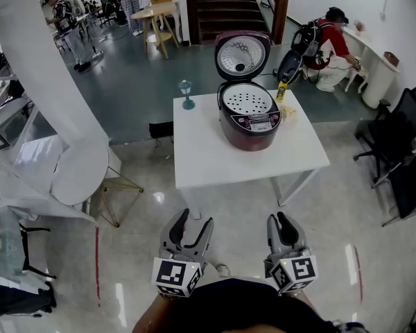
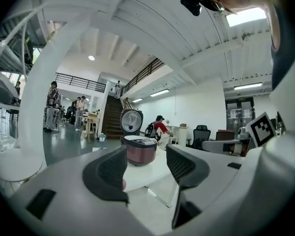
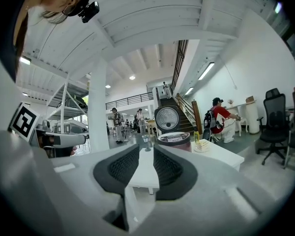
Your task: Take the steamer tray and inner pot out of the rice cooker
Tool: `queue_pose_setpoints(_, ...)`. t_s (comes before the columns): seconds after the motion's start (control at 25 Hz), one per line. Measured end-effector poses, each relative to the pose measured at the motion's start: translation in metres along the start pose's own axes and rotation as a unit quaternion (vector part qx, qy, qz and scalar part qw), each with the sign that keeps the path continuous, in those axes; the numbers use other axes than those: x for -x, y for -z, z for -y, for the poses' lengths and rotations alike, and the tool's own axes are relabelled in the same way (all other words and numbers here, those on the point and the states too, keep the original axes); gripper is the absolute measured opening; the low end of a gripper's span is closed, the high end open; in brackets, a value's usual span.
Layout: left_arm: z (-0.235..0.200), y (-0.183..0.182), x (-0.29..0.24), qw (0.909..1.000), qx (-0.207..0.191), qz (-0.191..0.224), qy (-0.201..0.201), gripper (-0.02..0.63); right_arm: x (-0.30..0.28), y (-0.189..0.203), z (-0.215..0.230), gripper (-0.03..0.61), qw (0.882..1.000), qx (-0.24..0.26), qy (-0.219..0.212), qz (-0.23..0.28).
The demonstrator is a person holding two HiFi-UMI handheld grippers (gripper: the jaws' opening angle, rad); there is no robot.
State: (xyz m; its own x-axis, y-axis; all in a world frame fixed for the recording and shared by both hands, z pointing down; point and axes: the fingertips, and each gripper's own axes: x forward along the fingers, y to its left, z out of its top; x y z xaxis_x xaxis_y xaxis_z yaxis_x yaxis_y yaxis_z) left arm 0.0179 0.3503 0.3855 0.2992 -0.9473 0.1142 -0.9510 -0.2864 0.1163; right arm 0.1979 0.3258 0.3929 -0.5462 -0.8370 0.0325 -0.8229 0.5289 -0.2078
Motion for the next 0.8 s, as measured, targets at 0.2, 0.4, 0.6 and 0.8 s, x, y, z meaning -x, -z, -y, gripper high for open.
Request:
queue_pose_setpoints(0.2, 0.002, 0.005, -0.007, 0.9999, -0.009, -0.01, 0.001, 0.292, -0.006, 0.001, -0.001, 0.226, 1.0, 0.018, -0.018, -0.002)
queue_pose_setpoints(0.4, 0.008, 0.002, -0.013, 0.9998, 0.0, 0.002, 0.02, 0.408, -0.007, 0.0, 0.001, 0.287, 0.999, 0.041, -0.021, -0.006)
queue_pose_setpoints(0.6, 0.007, 0.009, -0.018, 0.9992, -0.025, -0.025, 0.018, 0.442, -0.009, -0.003, 0.007, 0.304, 0.999, 0.045, -0.012, -0.002)
queue_pose_setpoints(0.8, -0.001, 0.016, -0.019, 0.9977, -0.048, -0.048, 0.002, 0.442, -0.008, 0.002, 0.014, 0.304, 0.999, 0.044, -0.004, -0.02)
